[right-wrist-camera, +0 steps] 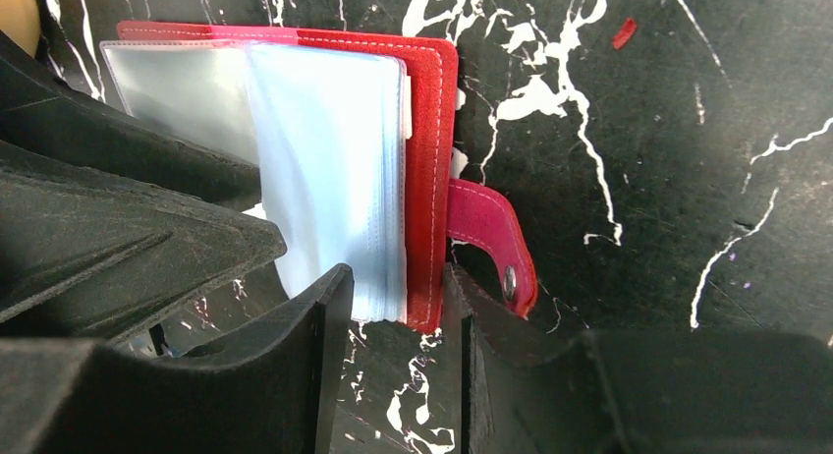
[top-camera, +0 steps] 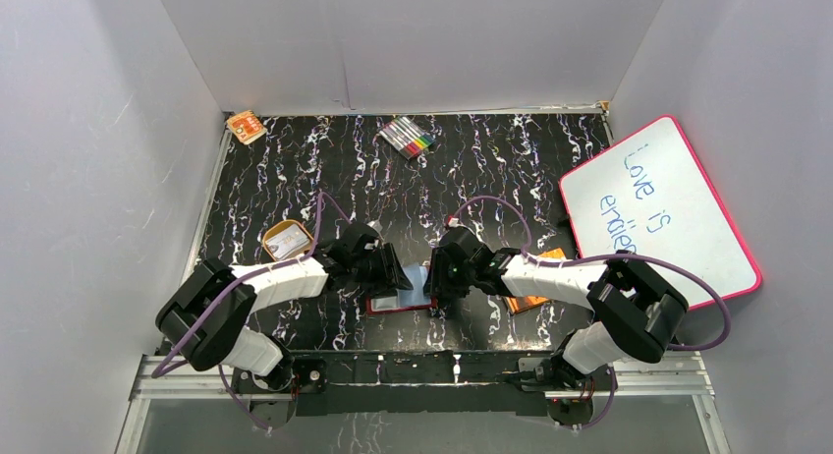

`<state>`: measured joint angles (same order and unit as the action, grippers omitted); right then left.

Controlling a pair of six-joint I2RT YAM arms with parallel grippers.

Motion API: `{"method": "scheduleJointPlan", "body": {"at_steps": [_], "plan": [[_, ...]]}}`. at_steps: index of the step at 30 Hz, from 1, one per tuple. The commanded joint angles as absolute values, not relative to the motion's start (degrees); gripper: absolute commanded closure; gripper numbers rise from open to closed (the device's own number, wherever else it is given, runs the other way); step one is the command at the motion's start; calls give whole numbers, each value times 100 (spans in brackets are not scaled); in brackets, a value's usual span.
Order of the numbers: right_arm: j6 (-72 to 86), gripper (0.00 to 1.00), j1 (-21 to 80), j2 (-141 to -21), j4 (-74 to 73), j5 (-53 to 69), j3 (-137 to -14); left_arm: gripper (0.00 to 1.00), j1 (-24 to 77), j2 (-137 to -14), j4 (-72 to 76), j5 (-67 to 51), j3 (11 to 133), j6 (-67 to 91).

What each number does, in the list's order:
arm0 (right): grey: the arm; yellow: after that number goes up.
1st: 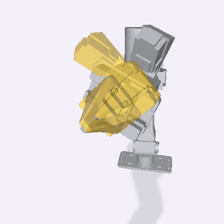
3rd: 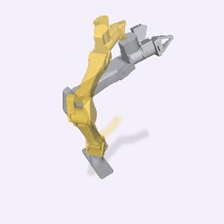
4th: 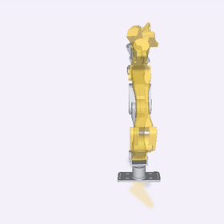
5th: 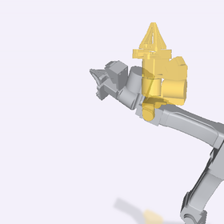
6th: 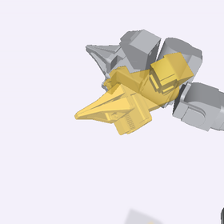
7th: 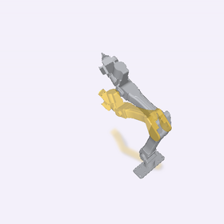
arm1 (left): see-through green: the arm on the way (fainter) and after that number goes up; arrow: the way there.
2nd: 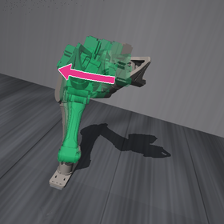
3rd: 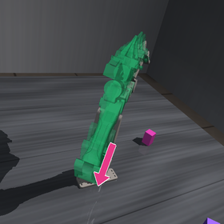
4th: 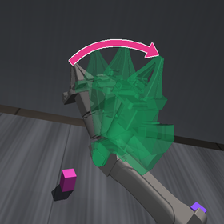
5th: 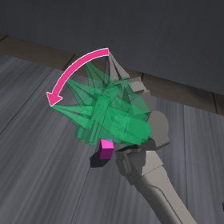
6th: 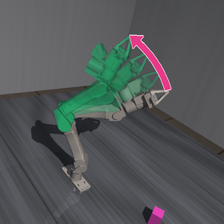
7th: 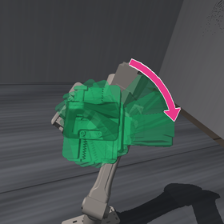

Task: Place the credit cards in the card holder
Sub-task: Turn over the card slot in the card holder.

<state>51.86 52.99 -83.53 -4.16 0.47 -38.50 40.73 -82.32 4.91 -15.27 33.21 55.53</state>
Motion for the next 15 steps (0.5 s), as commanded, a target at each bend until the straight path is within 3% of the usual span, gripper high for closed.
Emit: {"method": "scheduleJointPlan", "body": {"at_steps": [1,15], "plan": [[5141,52,5329,-8310,-57,79,-3897,53,4098,-7969,-262,-1350,3422,5333],[4921,41,5352,-8426,-53,305,-4075,50,4096,-7682,-369,-1327,3515,5334]]}}
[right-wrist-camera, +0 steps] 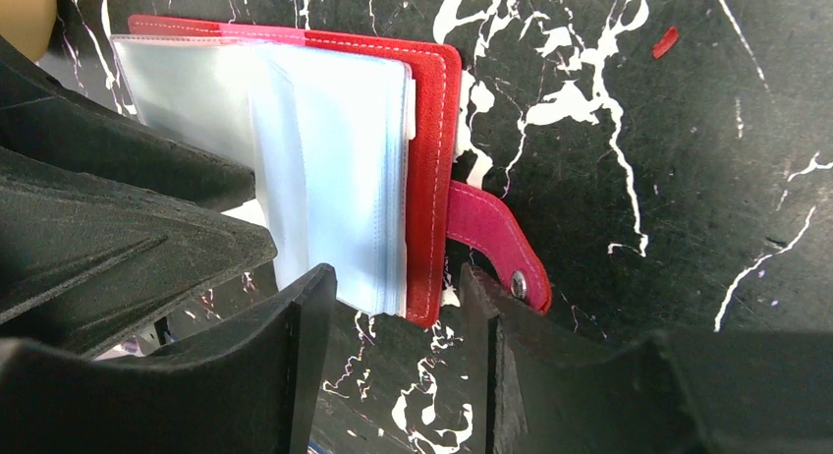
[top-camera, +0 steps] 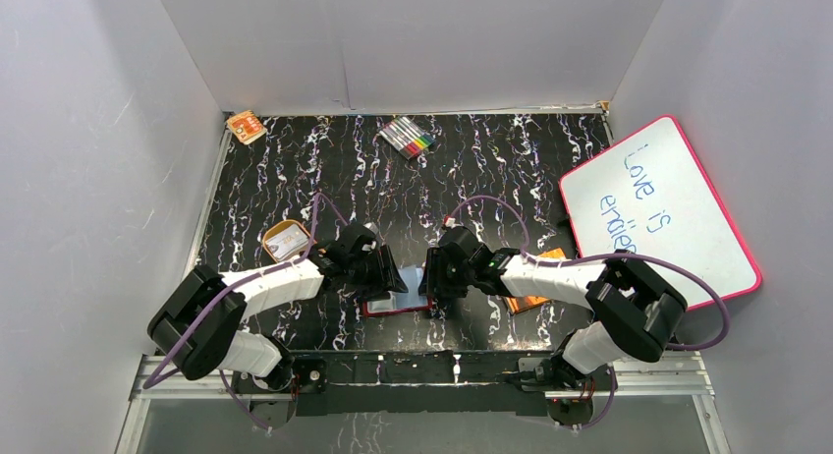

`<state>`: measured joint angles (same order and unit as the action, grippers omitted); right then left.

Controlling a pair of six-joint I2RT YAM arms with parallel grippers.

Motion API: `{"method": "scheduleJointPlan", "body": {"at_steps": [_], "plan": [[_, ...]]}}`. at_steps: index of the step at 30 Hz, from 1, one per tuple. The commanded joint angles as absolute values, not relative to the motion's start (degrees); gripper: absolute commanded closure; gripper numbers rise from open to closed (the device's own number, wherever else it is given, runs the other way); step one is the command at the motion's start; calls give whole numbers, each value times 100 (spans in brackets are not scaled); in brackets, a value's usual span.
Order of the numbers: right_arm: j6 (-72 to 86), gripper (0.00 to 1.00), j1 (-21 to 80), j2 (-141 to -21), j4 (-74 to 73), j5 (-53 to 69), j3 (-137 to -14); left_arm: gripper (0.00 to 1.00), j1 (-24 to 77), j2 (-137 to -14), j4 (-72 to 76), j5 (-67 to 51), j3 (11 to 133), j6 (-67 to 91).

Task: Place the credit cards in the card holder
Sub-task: Turn over the card slot in the card holder.

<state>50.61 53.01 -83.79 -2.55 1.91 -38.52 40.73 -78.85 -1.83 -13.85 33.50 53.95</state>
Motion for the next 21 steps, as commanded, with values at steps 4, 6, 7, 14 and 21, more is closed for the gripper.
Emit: {"method": "scheduleJointPlan", "body": {"at_steps": [4,6,7,14,21], "plan": [[4870,36,5377,-8436,86,334,-4100,45,4102,-7602,-372,-1306,3516,5366],[4869,32,5387,-8437,129,357,-4096,41,4098,-7555,-357,-1297,3509,5377],[4869,30,5385,-8437,146,368,-4095,39,4104,-7530,-352,-1300,3507,5386],[4872,25,5401,-8453,203,369,-4096,31,4104,-7320,-394,-1205,3478,5474],[4871,24,5423,-8503,217,343,-4146,28,4102,-7087,-708,-951,3611,5427]]}}
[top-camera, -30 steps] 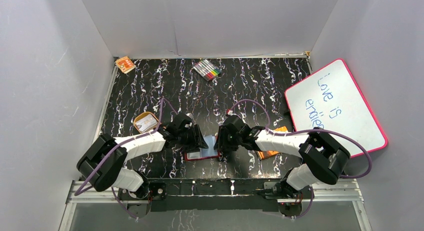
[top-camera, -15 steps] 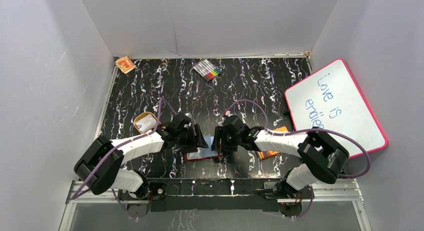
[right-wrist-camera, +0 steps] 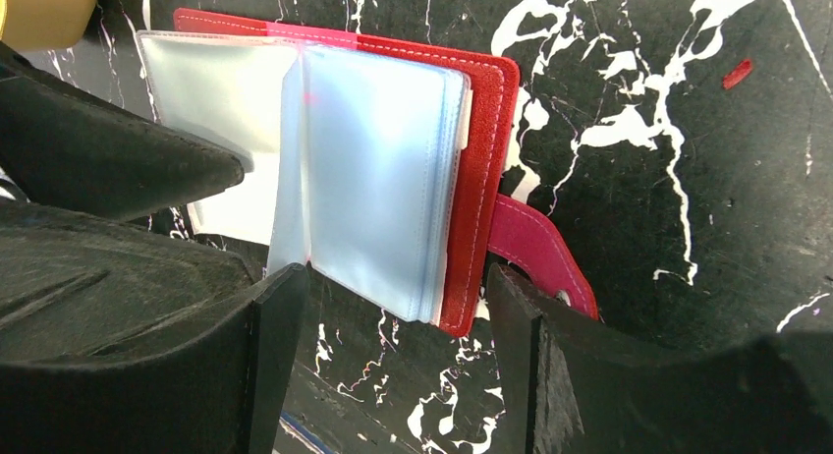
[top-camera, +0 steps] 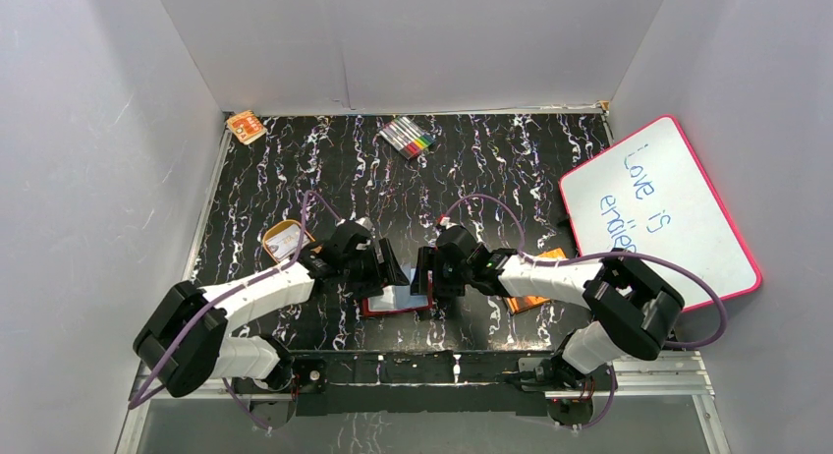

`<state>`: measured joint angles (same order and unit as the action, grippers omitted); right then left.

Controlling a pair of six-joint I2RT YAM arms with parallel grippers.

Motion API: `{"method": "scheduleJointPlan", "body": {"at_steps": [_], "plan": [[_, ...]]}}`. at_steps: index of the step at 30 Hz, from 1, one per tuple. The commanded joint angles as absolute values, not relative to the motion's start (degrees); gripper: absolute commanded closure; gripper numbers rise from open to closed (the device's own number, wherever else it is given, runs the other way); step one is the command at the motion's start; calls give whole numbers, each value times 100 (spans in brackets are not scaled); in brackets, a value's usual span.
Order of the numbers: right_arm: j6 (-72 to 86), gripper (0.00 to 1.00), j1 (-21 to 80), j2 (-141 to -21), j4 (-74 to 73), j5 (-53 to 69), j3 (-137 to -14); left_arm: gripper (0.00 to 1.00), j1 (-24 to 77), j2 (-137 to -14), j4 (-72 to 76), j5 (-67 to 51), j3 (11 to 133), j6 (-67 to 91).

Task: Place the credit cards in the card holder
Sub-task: Turn over the card slot in the card holder.

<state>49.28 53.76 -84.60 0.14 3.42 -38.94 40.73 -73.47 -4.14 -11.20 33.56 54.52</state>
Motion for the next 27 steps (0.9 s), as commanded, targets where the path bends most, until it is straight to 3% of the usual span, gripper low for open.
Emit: {"method": "scheduleJointPlan", "body": {"at_steps": [1,13,27], "plan": [[4872,24,5418,-8515,208,343,-4159,28,4104,-7072,-758,-931,3632,5424],[4802,17,5507,-8575,178,284,-4275,20,4095,-6857,-1166,-379,3822,5639],[4693,13,5563,-8596,214,271,-4333,19,3964,-7522,-1492,-217,4447,5768]]}}
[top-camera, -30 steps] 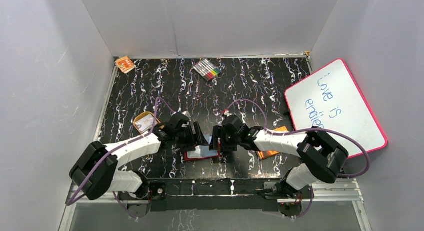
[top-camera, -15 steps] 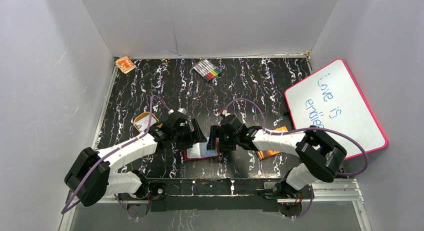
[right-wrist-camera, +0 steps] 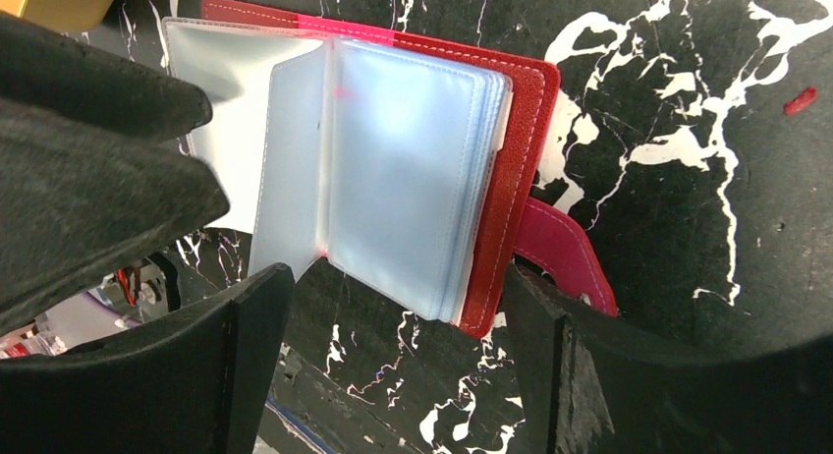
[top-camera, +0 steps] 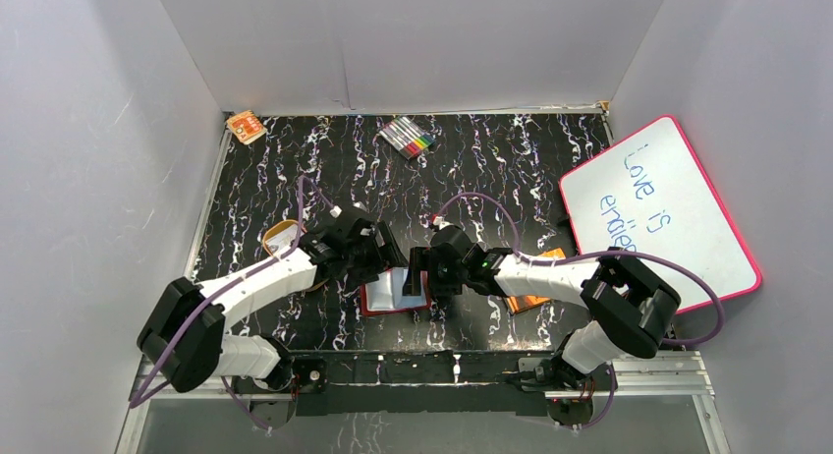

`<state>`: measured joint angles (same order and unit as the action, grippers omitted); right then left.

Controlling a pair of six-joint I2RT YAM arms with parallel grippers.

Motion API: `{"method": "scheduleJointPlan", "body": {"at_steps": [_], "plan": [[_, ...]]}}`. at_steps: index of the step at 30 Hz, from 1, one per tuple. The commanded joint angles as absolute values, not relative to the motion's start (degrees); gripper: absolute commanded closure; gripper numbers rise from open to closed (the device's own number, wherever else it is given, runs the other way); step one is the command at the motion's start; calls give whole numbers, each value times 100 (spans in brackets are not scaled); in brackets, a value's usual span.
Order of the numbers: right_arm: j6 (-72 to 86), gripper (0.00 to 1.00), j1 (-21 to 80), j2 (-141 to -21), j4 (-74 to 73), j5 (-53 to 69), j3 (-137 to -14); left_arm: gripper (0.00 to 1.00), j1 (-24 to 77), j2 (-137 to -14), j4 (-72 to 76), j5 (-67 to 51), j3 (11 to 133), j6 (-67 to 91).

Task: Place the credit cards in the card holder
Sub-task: Turn over the card slot in the card holder.

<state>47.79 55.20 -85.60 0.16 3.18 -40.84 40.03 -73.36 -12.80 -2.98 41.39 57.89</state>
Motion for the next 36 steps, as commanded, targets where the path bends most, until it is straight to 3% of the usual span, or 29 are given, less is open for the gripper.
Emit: {"method": "scheduleJointPlan", "body": {"at_steps": [1,8,20,31,36], "plan": [[4686,13,5563,-8603,219,272,-4341,19,3957,-7602,-1504,-224,4508,5742],[4675,14,5577,-8622,229,272,-4355,26,3958,-8071,-1652,-230,4751,5465],[4709,15,5579,-8437,56,92,-4230,61,3955,-7948,-2023,377,4562,5115],[4924,18,5573,-8341,-214,-276,-4172,80,3955,-7737,-2181,660,4259,5073],[4928,23,5578,-8522,-323,-211,-4307,88,3951,-7739,-2248,793,4100,5113]]}}
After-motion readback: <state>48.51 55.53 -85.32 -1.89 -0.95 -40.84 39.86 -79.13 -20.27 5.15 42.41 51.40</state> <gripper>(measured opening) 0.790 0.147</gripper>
